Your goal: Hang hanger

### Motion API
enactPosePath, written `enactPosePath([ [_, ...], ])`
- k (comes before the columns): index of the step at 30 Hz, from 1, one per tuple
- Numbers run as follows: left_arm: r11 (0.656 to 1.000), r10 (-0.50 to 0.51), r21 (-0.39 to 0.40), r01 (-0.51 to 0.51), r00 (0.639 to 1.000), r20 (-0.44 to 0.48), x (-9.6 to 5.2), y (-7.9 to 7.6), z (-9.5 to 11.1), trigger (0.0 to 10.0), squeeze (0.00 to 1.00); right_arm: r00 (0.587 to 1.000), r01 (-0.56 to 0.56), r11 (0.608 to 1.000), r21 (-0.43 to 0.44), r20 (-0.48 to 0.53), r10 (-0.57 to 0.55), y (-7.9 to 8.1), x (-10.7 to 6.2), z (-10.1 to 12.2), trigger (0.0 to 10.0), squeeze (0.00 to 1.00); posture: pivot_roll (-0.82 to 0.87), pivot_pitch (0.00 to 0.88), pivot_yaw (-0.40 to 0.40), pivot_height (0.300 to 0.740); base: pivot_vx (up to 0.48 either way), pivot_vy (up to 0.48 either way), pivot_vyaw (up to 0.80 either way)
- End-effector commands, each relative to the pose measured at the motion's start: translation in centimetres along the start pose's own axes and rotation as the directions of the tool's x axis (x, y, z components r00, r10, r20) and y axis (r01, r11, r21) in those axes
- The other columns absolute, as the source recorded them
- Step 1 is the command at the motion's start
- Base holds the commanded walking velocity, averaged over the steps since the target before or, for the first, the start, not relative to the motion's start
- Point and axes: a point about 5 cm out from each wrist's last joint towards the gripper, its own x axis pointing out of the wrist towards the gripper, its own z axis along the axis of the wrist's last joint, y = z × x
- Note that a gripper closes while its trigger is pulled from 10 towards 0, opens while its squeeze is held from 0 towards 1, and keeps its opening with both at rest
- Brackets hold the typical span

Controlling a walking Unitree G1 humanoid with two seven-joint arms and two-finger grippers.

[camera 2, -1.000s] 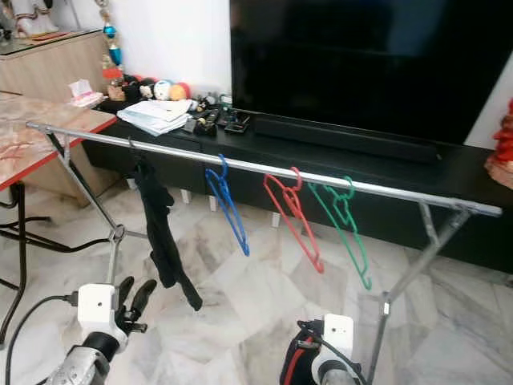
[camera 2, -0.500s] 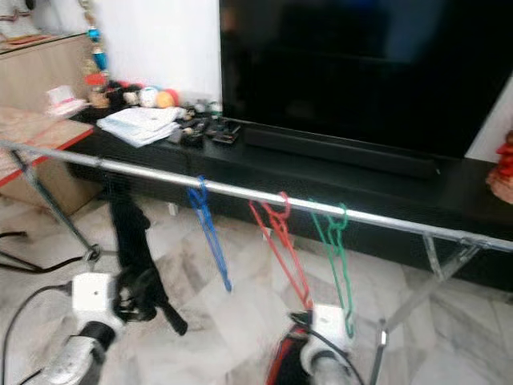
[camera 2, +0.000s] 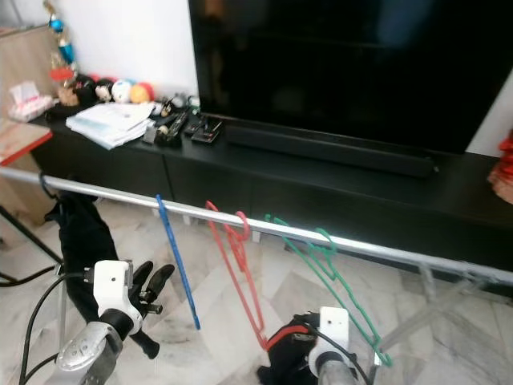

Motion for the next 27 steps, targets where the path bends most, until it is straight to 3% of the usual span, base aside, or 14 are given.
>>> enactPosePath([
  [1,1.0,-0.013,-0.004,0.013,1.0,0.02,0.27,-0.43,0.76,10.0,0.0,1.0,0.014,1.0,-0.012,-0.006,-0.014,-0.74,-0.23,-0.35,10.0,0.0,0.11,0.062,0.01,0.74,0.0,0.0,0.0],
  [27,1.0,-0.013,-0.004,0.013,1.0,0.02,0.27,-0.43,0.76,10.0,0.0,1.0,0.014,1.0,-0.012,-0.006,-0.014,-0.74,-0.23,-0.35,10.0,0.0,0.11,0.062,0.01,0.74,0.0,0.0,0.0],
])
